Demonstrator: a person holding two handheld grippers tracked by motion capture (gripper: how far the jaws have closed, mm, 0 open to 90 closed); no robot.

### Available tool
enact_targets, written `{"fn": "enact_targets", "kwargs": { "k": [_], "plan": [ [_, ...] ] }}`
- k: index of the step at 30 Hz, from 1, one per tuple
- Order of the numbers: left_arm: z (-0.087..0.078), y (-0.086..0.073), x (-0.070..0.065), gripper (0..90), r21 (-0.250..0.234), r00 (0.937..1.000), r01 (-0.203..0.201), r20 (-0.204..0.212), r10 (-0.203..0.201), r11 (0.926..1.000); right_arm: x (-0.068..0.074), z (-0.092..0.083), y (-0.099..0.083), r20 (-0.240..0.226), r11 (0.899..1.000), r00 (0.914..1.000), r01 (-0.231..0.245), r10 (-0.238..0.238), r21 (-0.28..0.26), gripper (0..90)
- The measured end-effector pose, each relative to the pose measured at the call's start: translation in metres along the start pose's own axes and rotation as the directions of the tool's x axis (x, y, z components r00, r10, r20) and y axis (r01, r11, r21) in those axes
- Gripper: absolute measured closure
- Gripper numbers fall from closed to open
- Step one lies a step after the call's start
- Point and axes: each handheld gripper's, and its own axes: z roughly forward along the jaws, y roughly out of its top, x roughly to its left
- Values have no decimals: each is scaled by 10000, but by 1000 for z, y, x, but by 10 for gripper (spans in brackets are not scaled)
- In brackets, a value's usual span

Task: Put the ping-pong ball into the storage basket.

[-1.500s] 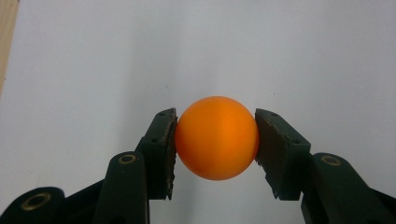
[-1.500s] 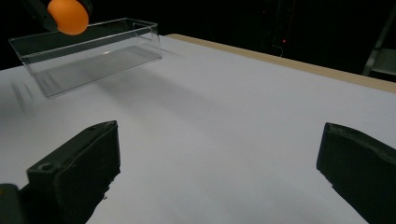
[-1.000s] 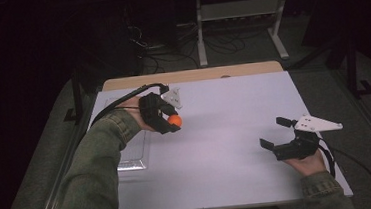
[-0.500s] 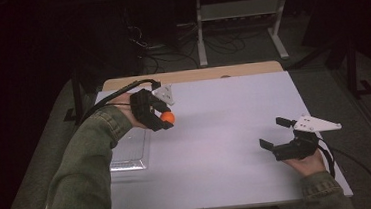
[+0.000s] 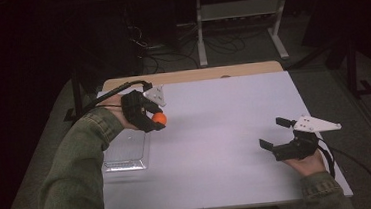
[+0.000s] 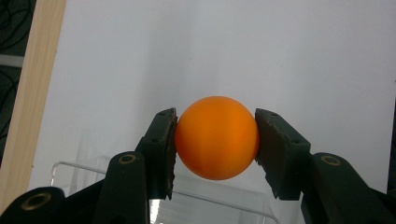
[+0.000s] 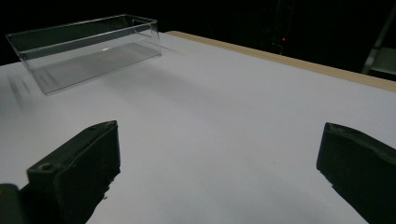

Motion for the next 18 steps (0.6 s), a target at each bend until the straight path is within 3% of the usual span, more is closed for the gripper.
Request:
{"fn": "enact_targets", "kwargs": {
  "k": [18],
  "plan": [
    [-11,-27,-6,506,401,9993,366,-46,-365,9985,1,-1,0,48,10000,10000,37,-37,4,0]
  ]
}}
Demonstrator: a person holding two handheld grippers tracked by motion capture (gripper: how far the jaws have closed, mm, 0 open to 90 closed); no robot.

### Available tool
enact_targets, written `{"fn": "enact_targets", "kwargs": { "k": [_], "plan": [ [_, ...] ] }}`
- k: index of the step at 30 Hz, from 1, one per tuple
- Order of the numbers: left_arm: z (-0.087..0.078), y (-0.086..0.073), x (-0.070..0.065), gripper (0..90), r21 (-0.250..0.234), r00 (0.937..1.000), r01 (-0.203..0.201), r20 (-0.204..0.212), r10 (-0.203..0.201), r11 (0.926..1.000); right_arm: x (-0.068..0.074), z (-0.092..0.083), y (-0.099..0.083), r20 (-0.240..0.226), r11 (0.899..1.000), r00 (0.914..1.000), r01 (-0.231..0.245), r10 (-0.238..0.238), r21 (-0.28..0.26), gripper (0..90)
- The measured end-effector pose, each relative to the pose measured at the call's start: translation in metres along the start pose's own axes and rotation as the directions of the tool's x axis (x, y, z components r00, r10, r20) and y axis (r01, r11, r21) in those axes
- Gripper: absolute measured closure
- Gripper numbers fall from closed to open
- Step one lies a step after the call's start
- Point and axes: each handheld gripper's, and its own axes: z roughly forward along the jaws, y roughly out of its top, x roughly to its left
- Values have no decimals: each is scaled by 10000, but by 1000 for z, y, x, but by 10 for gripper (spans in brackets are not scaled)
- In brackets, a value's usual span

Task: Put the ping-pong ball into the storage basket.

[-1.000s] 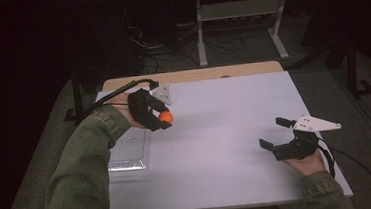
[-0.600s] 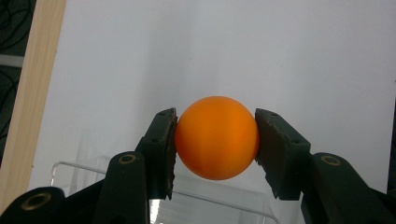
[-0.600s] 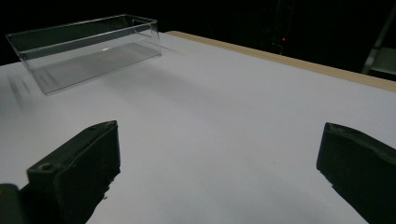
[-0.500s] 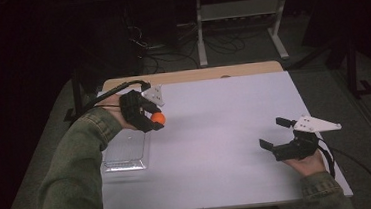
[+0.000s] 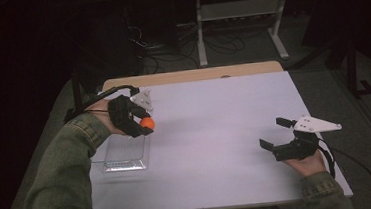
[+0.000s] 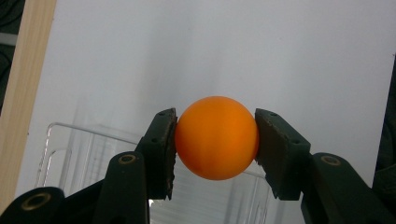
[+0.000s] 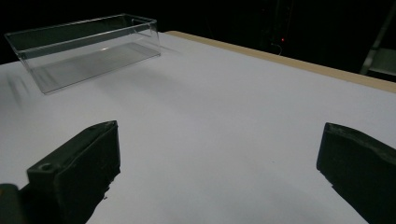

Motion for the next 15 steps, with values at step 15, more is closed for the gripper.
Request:
{"fn": "enact_targets", "kwargs": {
  "k": [15],
  "plan": [
    [-2,-23,5,505,383,9987,503,-96,-500,9980,0,0,-1,17,10000,10000,5,-6,86,0]
  ]
}}
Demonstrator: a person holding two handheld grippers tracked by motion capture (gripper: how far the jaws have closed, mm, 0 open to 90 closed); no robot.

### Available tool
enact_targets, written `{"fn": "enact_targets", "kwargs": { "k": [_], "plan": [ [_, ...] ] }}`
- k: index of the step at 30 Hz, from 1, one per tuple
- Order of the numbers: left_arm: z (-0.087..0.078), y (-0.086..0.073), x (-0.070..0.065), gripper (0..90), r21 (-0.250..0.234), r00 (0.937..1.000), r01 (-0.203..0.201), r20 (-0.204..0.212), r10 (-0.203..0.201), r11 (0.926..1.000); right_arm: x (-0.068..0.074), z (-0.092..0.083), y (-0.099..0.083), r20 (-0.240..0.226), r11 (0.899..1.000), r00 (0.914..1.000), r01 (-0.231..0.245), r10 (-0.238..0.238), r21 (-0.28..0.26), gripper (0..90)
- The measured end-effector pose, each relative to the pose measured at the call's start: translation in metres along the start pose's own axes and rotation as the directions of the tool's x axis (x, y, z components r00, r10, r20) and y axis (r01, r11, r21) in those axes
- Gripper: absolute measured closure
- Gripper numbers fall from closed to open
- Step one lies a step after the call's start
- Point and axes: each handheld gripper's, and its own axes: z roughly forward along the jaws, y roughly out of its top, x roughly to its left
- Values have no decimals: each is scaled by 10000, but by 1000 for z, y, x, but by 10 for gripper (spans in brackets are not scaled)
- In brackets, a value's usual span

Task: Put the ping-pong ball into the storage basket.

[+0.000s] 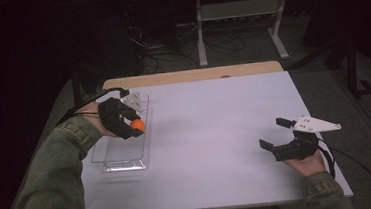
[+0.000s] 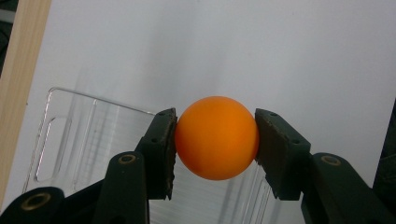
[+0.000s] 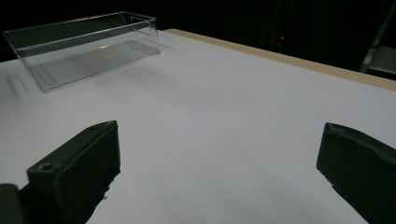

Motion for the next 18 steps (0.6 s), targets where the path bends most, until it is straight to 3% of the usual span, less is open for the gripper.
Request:
{"fn": "enact_targets", "kwargs": {
  "k": [9,18],
  "plan": [
    [0,-6,5,506,195,9999,113,-112,-111,9997,1,1,0,50,10000,10000,50,-50,67,0],
    [5,-10,5,506,496,9999,107,123,-114,9987,1,1,0,67,10000,10000,66,-66,26,0]
  ]
}}
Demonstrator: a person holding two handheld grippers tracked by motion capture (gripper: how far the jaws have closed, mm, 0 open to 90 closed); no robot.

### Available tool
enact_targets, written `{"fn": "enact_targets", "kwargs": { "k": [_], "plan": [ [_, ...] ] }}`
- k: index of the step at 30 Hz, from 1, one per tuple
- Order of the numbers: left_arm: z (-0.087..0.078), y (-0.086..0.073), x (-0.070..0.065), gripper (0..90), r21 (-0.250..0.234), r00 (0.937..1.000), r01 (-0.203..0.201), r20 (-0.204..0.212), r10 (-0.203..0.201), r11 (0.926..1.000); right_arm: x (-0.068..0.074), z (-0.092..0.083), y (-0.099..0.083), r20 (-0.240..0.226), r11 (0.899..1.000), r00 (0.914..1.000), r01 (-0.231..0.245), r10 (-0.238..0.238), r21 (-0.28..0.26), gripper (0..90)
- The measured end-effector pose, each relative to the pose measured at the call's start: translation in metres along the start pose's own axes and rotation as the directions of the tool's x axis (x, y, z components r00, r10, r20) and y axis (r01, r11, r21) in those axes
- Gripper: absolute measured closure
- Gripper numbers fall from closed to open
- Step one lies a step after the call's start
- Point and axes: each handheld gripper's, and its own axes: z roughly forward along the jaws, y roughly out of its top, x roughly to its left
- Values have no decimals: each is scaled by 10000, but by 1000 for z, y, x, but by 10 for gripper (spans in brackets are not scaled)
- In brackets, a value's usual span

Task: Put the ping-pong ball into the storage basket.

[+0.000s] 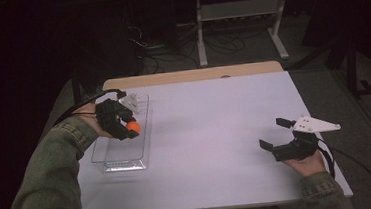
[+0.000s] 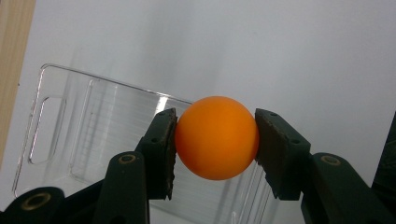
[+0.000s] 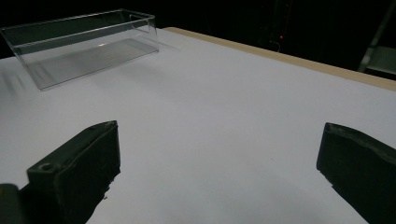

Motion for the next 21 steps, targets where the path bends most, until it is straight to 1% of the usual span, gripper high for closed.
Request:
{"fn": "enact_targets", "kwargs": {
  "k": [3,8,12,17,21],
  "plan": [
    [1,-1,0,506,38,10000,22,-27,-22,10000,0,0,0,6,10000,10000,1,-1,1,0],
    [3,-3,1,506,152,9999,72,123,-74,9999,0,-1,0,-1,10000,10000,-8,8,-2,0],
    [5,-6,0,505,162,9999,40,142,-42,9999,0,-1,0,-14,10000,10000,17,-17,-5,0],
    [12,-10,0,505,211,9997,112,213,-116,9997,0,0,0,-24,10000,10000,-14,14,37,0],
    [18,-11,1,505,257,9996,90,271,-97,9996,0,0,-1,-43,10000,10000,-28,28,50,0]
  ]
}}
